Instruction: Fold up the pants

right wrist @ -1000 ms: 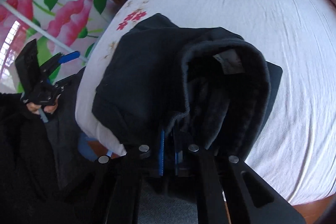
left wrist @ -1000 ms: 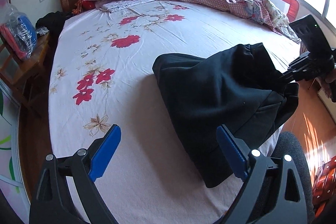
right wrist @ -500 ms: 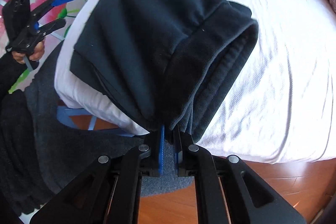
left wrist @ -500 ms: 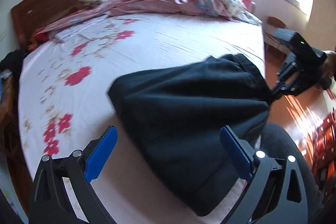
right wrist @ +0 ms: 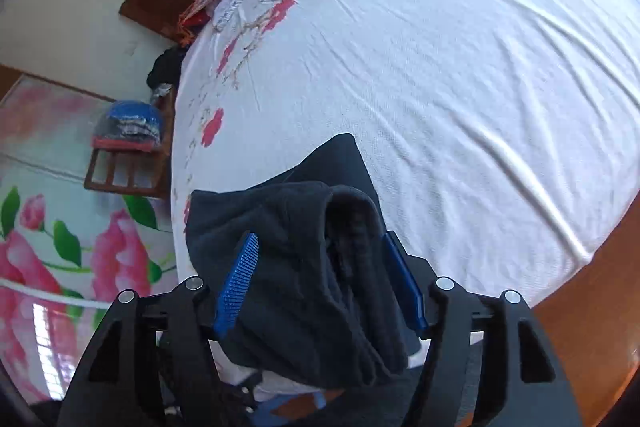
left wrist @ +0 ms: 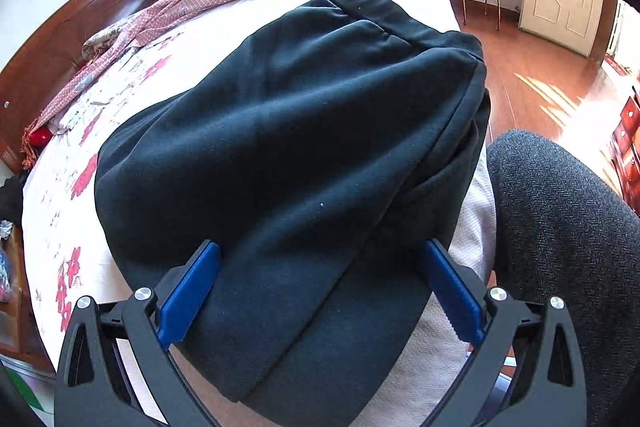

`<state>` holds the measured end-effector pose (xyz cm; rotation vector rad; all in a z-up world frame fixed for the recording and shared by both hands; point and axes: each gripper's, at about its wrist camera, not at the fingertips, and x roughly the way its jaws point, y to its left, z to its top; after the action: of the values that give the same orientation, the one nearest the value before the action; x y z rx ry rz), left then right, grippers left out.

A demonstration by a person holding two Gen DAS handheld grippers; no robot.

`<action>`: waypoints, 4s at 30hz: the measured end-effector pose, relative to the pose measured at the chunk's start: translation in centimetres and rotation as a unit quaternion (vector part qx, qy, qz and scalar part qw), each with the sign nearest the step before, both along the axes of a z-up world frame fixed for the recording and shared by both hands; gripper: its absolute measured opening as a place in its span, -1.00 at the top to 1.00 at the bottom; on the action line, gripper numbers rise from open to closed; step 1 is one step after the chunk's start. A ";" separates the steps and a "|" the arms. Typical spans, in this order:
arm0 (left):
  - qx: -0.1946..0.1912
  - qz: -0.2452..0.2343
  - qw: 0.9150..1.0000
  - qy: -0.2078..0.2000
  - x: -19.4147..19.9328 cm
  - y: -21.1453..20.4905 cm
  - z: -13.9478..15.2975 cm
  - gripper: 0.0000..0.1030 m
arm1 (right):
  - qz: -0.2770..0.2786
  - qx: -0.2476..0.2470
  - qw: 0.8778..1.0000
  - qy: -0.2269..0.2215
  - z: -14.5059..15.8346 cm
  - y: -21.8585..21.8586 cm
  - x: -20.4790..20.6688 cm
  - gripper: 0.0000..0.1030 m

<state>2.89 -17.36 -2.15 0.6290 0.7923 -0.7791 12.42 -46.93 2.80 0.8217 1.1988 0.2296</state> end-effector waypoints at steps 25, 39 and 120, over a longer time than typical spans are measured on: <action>-0.025 0.042 0.999 0.001 -0.9 1.9 1.9 -0.96 | -0.079 -0.088 0.988 -0.095 -0.3 0.4 -2.5 -0.11; -0.132 0.201 0.970 0.022 18.2 1.8 3.6 -0.96 | -0.178 0.088 0.975 -0.101 -5.5 8.4 -1.8 0.41; -0.111 0.249 0.962 0.036 8.2 11.4 4.3 -0.96 | -0.076 -0.150 0.980 -0.101 0.6 2.5 -7.8 -0.66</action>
<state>11.12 -5.98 2.15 0.1837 0.8685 -0.4191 4.66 -44.40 3.44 0.6051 0.9452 0.0048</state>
